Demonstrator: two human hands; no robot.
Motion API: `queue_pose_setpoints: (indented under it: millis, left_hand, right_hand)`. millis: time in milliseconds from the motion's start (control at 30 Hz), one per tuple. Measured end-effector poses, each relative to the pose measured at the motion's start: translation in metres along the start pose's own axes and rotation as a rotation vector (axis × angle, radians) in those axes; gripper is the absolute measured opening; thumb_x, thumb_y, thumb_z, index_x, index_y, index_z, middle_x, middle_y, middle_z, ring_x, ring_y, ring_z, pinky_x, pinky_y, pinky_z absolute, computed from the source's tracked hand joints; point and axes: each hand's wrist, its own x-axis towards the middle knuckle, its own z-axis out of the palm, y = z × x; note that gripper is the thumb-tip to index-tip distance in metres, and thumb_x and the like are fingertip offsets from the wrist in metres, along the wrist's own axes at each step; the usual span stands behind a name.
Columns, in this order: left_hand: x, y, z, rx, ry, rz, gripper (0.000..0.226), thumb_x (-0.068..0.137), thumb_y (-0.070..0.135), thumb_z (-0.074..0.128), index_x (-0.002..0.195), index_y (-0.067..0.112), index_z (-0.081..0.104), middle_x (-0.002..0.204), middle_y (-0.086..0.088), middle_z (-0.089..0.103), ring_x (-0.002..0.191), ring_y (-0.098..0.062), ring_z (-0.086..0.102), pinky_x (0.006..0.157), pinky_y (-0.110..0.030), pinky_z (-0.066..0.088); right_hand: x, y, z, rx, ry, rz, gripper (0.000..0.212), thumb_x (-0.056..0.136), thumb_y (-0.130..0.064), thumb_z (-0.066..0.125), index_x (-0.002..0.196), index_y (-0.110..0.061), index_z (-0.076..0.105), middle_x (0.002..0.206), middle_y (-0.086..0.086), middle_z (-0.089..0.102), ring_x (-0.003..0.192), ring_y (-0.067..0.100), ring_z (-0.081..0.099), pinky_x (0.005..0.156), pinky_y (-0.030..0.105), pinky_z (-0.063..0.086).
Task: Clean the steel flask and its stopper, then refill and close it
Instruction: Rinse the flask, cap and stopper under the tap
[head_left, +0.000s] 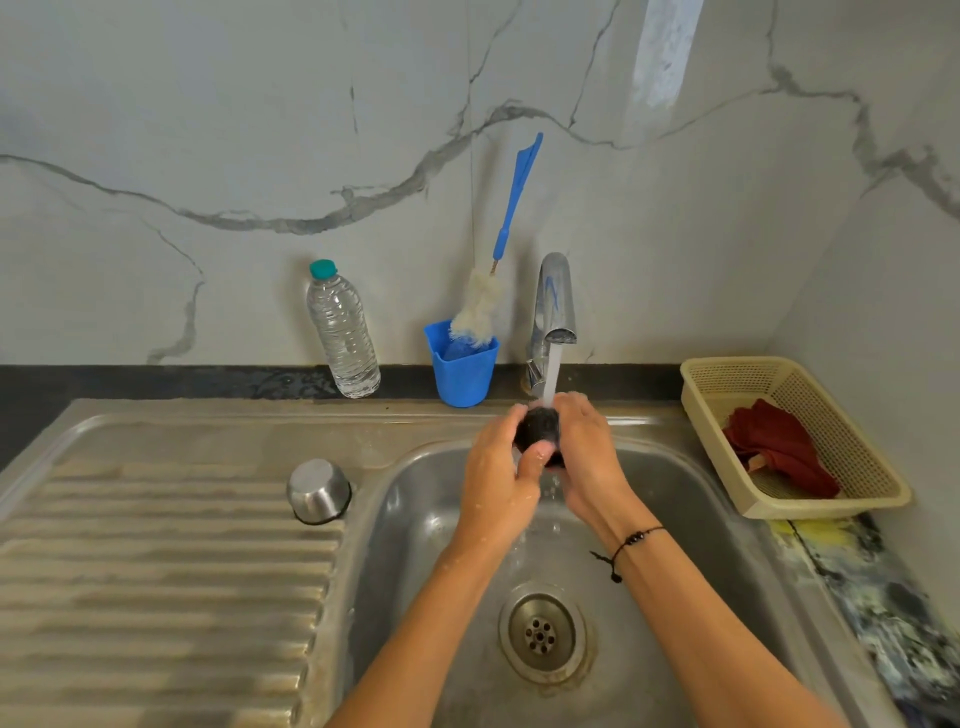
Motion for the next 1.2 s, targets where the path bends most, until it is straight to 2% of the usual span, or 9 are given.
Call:
queue_pose_setpoints:
  millis: [300, 433, 533, 733, 900, 967, 1067, 1133, 1200]
  left_hand:
    - [0.009, -0.011, -0.001, 0.134, 0.113, 0.306, 0.044, 0.091, 0.033, 0.043, 0.127, 0.009, 0.053, 0.111, -0.004, 0.055, 0.104, -0.006, 0.043, 0.085, -0.006, 0.033]
    - [0.020, -0.012, -0.005, 0.013, 0.147, 0.040, 0.036, 0.095, 0.022, 0.051, 0.129, 0.010, 0.054, 0.119, -0.005, 0.058, 0.109, -0.015, 0.053, 0.089, -0.015, 0.038]
    - [0.027, -0.003, -0.008, -0.027, 0.135, -0.108, 0.033, 0.098, 0.015, 0.049, 0.130, 0.013, 0.055, 0.119, -0.006, 0.062, 0.109, -0.019, 0.057, 0.090, -0.026, 0.044]
    - [0.027, 0.008, 0.000, -0.025, 0.124, -0.113, 0.032, 0.099, 0.017, 0.046, 0.130, 0.014, 0.054, 0.118, -0.005, 0.061, 0.108, -0.017, 0.057, 0.096, -0.038, 0.048]
    - [0.008, 0.004, 0.007, 0.054, 0.143, 0.119, 0.034, 0.095, 0.008, 0.051, 0.129, 0.010, 0.052, 0.117, -0.002, 0.054, 0.109, -0.011, 0.048, 0.092, -0.009, 0.037]
    - [0.007, -0.005, 0.003, 0.092, 0.128, 0.157, 0.039, 0.093, -0.001, 0.050, 0.131, 0.007, 0.051, 0.120, -0.007, 0.055, 0.113, -0.014, 0.049, 0.098, -0.016, 0.039]
    - [0.014, -0.004, -0.006, 0.125, 0.023, 0.091, 0.046, 0.092, -0.004, 0.047, 0.136, 0.010, 0.047, 0.126, -0.006, 0.054, 0.118, -0.016, 0.049, 0.104, -0.031, 0.040]
    - [0.018, 0.001, -0.009, 0.142, -0.100, 0.054, 0.052, 0.094, 0.001, 0.049, 0.144, 0.012, 0.037, 0.135, -0.004, 0.047, 0.125, -0.015, 0.043, 0.108, -0.024, 0.033]
    - [0.021, 0.005, -0.009, 0.160, -0.195, 0.003, 0.058, 0.095, 0.014, 0.053, 0.148, 0.015, 0.029, 0.138, -0.003, 0.043, 0.127, -0.014, 0.041, 0.102, -0.017, 0.029]
  right_hand:
    - [0.008, -0.016, 0.002, 0.161, -0.113, 0.326, 0.026, 0.098, -0.028, 0.041, 0.101, -0.008, 0.057, 0.078, 0.012, 0.061, 0.073, 0.023, 0.058, 0.061, 0.036, 0.052]
    - [0.001, -0.014, 0.005, 0.013, -0.257, 0.166, 0.038, 0.102, -0.031, 0.027, 0.112, -0.006, 0.053, 0.093, 0.018, 0.063, 0.083, 0.029, 0.056, 0.080, 0.049, 0.050]
    - [-0.007, -0.008, 0.002, -0.010, -0.318, 0.055, 0.033, 0.102, -0.022, 0.027, 0.114, -0.004, 0.052, 0.096, 0.017, 0.061, 0.078, 0.026, 0.052, 0.063, 0.033, 0.047]
    - [-0.006, -0.003, 0.006, -0.023, -0.167, -0.028, 0.027, 0.093, -0.025, 0.040, 0.108, -0.005, 0.047, 0.084, 0.014, 0.056, 0.061, 0.023, 0.050, 0.046, 0.029, 0.040]
    - [0.004, -0.014, -0.002, 0.056, -0.017, 0.168, 0.030, 0.094, -0.035, 0.039, 0.085, -0.010, 0.053, 0.078, 0.012, 0.058, 0.061, 0.018, 0.051, 0.043, 0.024, 0.037]
    - [0.005, -0.018, -0.007, 0.070, -0.059, 0.229, 0.034, 0.095, -0.042, 0.042, 0.091, -0.011, 0.055, 0.083, 0.015, 0.062, 0.066, 0.020, 0.055, 0.042, 0.022, 0.039]
    - [0.003, -0.016, -0.008, 0.134, -0.102, 0.234, 0.032, 0.096, -0.038, 0.044, 0.095, -0.008, 0.057, 0.087, 0.016, 0.064, 0.072, 0.022, 0.059, 0.058, 0.028, 0.049]
    - [0.005, -0.011, -0.009, 0.202, -0.158, 0.224, 0.032, 0.098, -0.031, 0.041, 0.108, -0.004, 0.054, 0.101, 0.022, 0.063, 0.082, 0.024, 0.061, 0.075, 0.037, 0.054]
    - [0.004, -0.009, -0.010, 0.202, -0.204, 0.179, 0.029, 0.098, -0.021, 0.042, 0.117, -0.002, 0.052, 0.109, 0.023, 0.061, 0.089, 0.026, 0.064, 0.077, 0.038, 0.055]
